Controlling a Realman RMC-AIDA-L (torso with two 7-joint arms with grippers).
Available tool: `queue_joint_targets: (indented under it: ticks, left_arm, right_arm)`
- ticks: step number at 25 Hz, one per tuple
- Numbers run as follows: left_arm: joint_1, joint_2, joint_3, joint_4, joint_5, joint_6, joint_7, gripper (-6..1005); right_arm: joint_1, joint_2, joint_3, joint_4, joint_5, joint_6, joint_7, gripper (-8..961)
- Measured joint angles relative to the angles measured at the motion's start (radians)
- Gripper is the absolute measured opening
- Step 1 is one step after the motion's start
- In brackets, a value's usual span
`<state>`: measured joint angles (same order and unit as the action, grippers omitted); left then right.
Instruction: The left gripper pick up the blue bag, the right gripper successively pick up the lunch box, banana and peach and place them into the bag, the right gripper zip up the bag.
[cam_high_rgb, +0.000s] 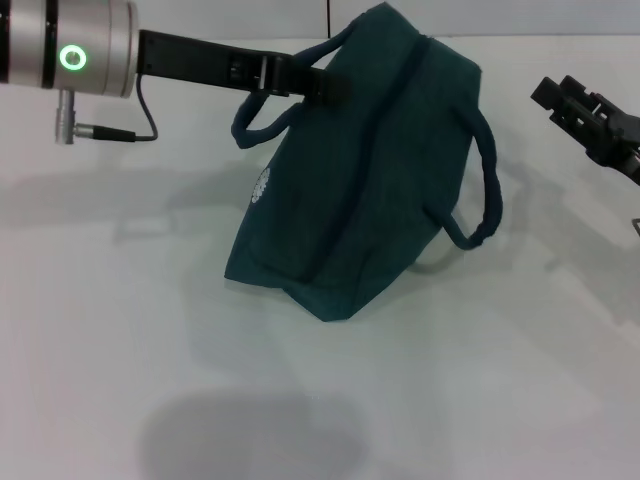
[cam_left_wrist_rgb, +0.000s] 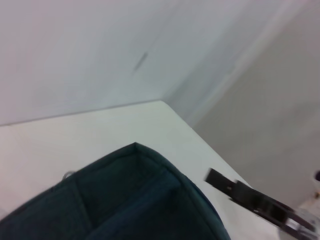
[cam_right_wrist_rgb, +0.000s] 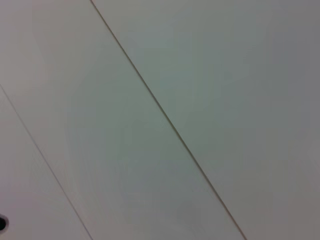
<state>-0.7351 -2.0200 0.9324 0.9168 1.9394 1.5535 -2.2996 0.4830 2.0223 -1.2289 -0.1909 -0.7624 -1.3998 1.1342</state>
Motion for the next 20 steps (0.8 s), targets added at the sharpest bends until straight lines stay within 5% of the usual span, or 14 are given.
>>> queue_joint_targets:
  ticks: [8, 11, 16, 20]
  left_arm:
    - [0.05, -0.021, -0.086, 0.008, -0.048, -0.034, 0.092, 202]
    - [0.089, -0.017, -0.102, 0.019, -0.135, -0.013, 0.161, 408]
    - [0.196, -0.009, -0.103, 0.108, -0.285, 0.108, 0.342, 527]
    - [0.33, -0.033, -0.097, 0.271, -0.304, 0.224, 0.513, 622]
  right_arm:
    - [-0.011, -0.003, 0.002, -0.003, 0.0, -0.015, -0.009, 666]
    - [-0.018, -0.007, 0.005, -0.004, 0.0, -0.06, -0.038, 728]
    - [-0.06, -0.029, -0.005, -0.085, -0.05, -0.19, -0.111, 833]
    - [-0.125, -0.048, -0.002, -0.251, -0.212, -0.268, -0.14, 875]
